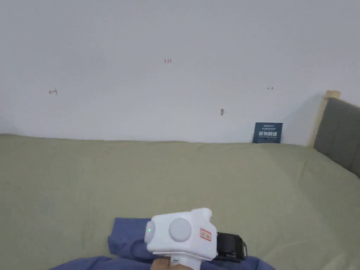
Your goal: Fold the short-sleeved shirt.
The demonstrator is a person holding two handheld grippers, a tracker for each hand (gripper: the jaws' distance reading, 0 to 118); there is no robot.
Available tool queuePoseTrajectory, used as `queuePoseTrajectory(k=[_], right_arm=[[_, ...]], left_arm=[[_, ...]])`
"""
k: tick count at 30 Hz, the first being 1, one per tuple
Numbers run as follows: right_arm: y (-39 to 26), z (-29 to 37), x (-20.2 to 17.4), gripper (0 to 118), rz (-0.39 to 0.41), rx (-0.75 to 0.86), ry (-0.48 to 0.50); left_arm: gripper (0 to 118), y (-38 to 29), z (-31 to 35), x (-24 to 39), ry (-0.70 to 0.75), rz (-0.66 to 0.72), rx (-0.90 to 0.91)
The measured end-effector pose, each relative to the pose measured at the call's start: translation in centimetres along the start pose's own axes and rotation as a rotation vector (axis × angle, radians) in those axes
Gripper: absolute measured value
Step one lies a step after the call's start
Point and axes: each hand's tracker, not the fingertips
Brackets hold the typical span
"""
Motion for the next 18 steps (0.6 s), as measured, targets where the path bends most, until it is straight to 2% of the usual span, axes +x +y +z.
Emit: queuePoseTrajectory(k=[2,4,5,7,8,9,10,15,18], right_arm=[[0.5,-0.9,-1.1,1,0.012,0.006,0.038],[1.2,-2.0,-2.4,1,0.017,0.029,0.082],[1.6,-2.5,-3.0,1,0.014,0.038,0.101],[2.1,-3.5,-4.2,1,0.012,0.058,0.131],[2.3,-4.2,-4.8,1,0.011,0.057,0.141],[2.5,-4.7,-5.3,1,0.007,0.056,0.148],[2.5,-5.1,-5.7,1,0.003,0.057,0.157],[2.0,-6.8,-7.8,1,-0.013,0.041,0.204],[1.9,-7.6,-8.8,1,0.006,0.012,0.231]], left_arm=[[103,-0.1,5.4,-1.5,0.032,-0.034,0.157],[102,-0.8,11.1,-2.4,0.167,-0.107,0.323],[95,-1.7,14.2,-2.8,0.252,-0.131,0.389],[68,-3.6,18.9,-3.5,0.405,-0.159,0.499],[49,-4.9,21.1,-4.1,0.474,-0.17,0.548],[15,-6.3,22.9,-4.5,0.532,-0.165,0.593],[1,-7.6,24.3,-5.0,0.579,-0.156,0.616],[1,-16.2,29.4,-8.9,0.658,-0.055,0.611],[1,-20.0,30.2,-11.4,0.732,0.022,0.565]])
